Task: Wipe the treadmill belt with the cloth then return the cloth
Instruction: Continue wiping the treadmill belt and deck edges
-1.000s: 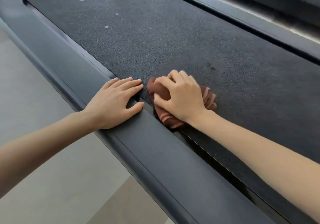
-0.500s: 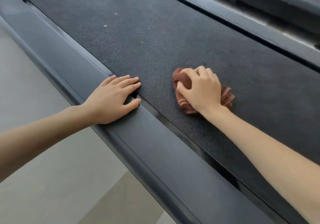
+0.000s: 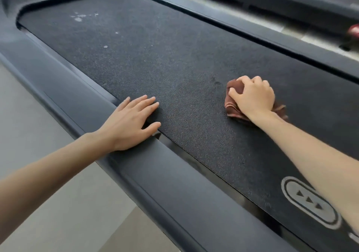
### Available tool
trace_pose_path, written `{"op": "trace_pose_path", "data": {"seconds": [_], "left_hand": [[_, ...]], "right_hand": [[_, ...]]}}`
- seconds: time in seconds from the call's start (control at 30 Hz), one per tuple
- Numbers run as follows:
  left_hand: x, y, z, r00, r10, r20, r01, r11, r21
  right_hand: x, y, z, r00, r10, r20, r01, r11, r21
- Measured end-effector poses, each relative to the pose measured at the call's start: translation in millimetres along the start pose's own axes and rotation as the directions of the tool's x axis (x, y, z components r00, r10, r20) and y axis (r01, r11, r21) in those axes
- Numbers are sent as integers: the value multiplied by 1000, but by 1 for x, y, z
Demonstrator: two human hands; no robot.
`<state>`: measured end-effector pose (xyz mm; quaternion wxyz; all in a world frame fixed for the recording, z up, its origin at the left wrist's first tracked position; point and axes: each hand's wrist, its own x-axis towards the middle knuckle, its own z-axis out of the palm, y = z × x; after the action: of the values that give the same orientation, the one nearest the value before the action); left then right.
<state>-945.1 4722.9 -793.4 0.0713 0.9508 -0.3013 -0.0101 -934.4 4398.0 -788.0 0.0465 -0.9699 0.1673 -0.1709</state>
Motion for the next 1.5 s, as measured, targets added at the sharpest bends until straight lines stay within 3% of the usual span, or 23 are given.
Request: {"op": "trace_pose_path", "data": {"seconds": [0.07,0.13,0.23,0.3,0.33,0.4,0.5,0.57,0.6,0.7,0.8,0.9,0.93,0.97,1.03,1.13,1.2,1.27,1.37,1.5], "left_hand": [[10,3,3,999,-17,-30,16,1000,-11],[21,-1,3,998,-49,-26,49,998,-30],[34,-8,2,996,-87,36,88,995,-36],[35,-10,4,995,-87,43,89,996,-26],[35,-9,4,996,-85,36,86,996,-29],[34,-7,4,996,-88,25,89,995,-41],[34,-4,1,994,-104,19,105,993,-49],[33,-2,0,993,-114,28,115,992,-43],[33,-1,-2,992,-120,34,121,992,-40],[33,4,-5,991,-132,37,134,990,-41],[32,5,-7,990,-137,39,139,989,-49],[33,4,-7,990,-136,39,138,989,-50],[33,2,-6,991,-128,32,129,991,-46],[34,0,-4,993,-118,27,119,992,-38],[35,-5,-1,996,-93,17,94,995,-18],[34,-11,4,997,-76,19,76,997,-3],[35,-9,6,997,-76,12,76,997,-8],[33,-10,7,997,-71,16,71,997,6],[36,-20,5,999,18,33,-19,999,31],[43,-54,-11,970,218,106,-220,976,3]], "right_hand": [[-6,-27,8,995,-95,-18,95,995,-25],[-23,-48,8,956,-291,-32,291,957,11],[-41,-49,0,802,-597,-20,594,792,140],[-42,-29,-6,699,-715,-24,701,678,223],[-37,-15,-7,683,-730,-33,715,657,240],[-17,14,-4,751,-660,-30,649,728,220],[31,42,7,953,-301,30,298,951,78],[50,37,15,998,-39,40,38,999,23],[54,28,19,999,18,33,-18,1000,-9],[36,-7,22,994,-111,8,111,994,-18],[-6,-27,14,892,-452,-12,452,890,64],[-36,-12,0,661,-750,-39,745,648,157],[-38,0,-2,623,-779,-68,776,606,175],[-36,15,-3,636,-766,-96,767,612,193],[-21,40,-1,754,-645,-124,656,730,193],[24,48,9,935,-350,-66,354,931,83],[60,32,18,992,-127,-5,127,992,7],[83,1,29,999,21,33,-20,1000,-20],[95,-62,47,1000,-22,21,22,1000,-10],[64,-112,49,931,-364,-24,365,929,57]]}}
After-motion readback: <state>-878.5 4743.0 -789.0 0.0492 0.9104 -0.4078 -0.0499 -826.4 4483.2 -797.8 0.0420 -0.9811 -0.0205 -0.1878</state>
